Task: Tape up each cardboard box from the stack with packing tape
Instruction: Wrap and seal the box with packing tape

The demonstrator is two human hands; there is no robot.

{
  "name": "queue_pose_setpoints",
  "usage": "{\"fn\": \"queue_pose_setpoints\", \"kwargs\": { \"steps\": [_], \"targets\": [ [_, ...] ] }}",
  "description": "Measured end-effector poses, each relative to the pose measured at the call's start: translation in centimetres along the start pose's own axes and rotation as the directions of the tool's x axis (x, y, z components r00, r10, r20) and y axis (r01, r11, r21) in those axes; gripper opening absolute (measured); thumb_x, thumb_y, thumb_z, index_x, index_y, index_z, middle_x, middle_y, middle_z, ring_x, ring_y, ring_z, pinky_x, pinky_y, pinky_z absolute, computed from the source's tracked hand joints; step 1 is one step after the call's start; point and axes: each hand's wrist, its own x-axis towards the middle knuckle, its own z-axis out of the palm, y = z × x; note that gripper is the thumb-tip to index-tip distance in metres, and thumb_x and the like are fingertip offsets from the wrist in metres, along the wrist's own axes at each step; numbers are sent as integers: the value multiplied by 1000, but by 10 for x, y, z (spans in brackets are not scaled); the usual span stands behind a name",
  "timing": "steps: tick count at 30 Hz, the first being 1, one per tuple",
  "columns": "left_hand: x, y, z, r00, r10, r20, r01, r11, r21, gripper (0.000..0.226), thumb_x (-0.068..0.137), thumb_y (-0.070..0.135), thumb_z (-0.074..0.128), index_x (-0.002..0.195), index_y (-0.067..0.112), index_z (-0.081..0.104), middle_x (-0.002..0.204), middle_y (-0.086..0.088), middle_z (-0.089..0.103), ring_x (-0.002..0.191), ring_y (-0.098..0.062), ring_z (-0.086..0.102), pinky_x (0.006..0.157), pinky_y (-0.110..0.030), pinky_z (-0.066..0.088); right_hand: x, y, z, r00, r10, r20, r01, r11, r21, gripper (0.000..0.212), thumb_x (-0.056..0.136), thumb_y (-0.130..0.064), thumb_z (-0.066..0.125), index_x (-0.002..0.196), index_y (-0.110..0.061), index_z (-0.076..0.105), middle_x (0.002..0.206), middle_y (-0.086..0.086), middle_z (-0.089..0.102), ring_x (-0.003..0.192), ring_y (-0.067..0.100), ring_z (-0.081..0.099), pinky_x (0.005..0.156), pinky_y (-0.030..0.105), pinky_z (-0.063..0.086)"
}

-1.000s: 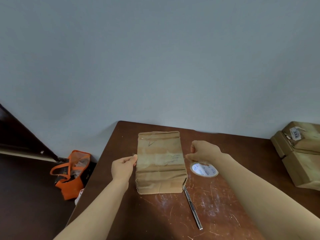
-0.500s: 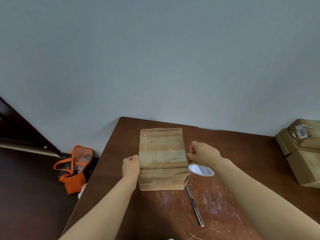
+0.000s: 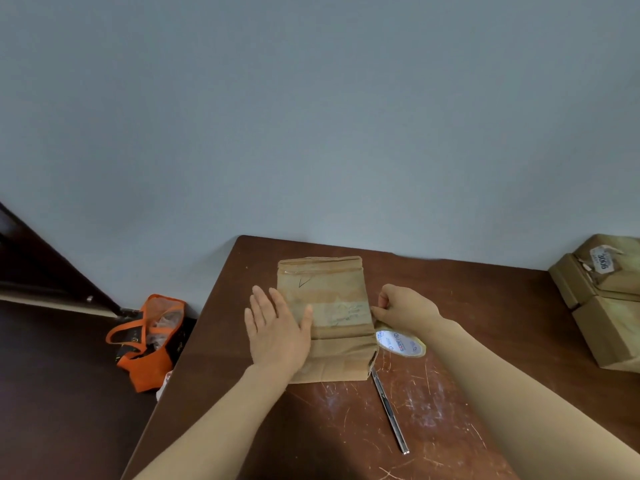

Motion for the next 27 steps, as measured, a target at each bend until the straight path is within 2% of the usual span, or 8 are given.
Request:
{"fn": "queue_pose_setpoints", "kwargs": {
  "steps": [2,6,10,14,18,23,25,27],
  "targets": [
    [0,2,2,990,136,-22,-131,976,174,78,95,62,0,147,8,-20,153,-12,-27,145,-23,-20,114,-34,-15,-1,-1,-1,1000,7,-6,-7,1000,20,20,91,-39,53,78,-27,43,78,-11,55,75,11,53,61,27,41],
    [-4,19,7,971,226,78,-239,925,295,79,91,63,-6,148,9,-18,155,-9,-24,145,-22,-22,114,-37,-18,-4,-2,0,1000,16,-7,-16,1000,15,23,90,-37,53,73,-28,40,80,-11,55,77,12,53,62,27,41],
    [-16,45,18,882,431,192,-469,841,269,108,59,76,-31,145,12,-22,153,-4,-28,144,-16,-22,118,-36,-15,-4,-3,-1,999,31,-10,-31,999,12,25,90,-38,53,72,-29,39,84,-9,58,79,13,54,59,27,39],
    [-15,53,20,823,500,269,-564,775,284,108,67,82,-13,149,11,-18,152,-3,-29,144,-15,-22,116,-32,-16,-4,-5,-1,999,35,-16,-35,999,1,20,89,-34,52,73,-29,41,82,-10,57,78,13,53,58,26,37],
    [-14,61,19,731,591,343,-678,688,259,88,91,58,31,151,11,-13,159,-5,-21,145,-15,-20,119,-32,-10,-6,-1,-2,998,61,3,-61,998,17,15,89,-30,49,75,-28,43,80,-10,56,78,13,55,60,26,39],
    [-12,35,10,843,462,275,-535,773,341,106,81,81,20,149,11,-20,152,0,-31,144,-15,-24,117,-32,-15,-6,-2,0,999,51,7,-52,997,64,26,91,-42,53,73,-28,41,76,-11,53,72,10,51,57,26,38],
    [-13,30,12,843,444,303,-530,782,328,106,83,79,26,148,11,-21,155,-4,-29,144,-16,-25,116,-32,-16,-6,-3,1,999,52,13,-53,997,55,25,91,-41,53,74,-28,41,77,-11,54,73,11,52,59,27,39],
    [-14,20,9,858,444,260,-509,806,302,105,80,83,15,147,12,-24,154,-4,-31,142,-16,-27,117,-32,-16,-6,-2,2,999,49,13,-49,997,56,25,91,-41,54,74,-28,42,76,-11,54,72,11,52,60,27,40]
  ]
}}
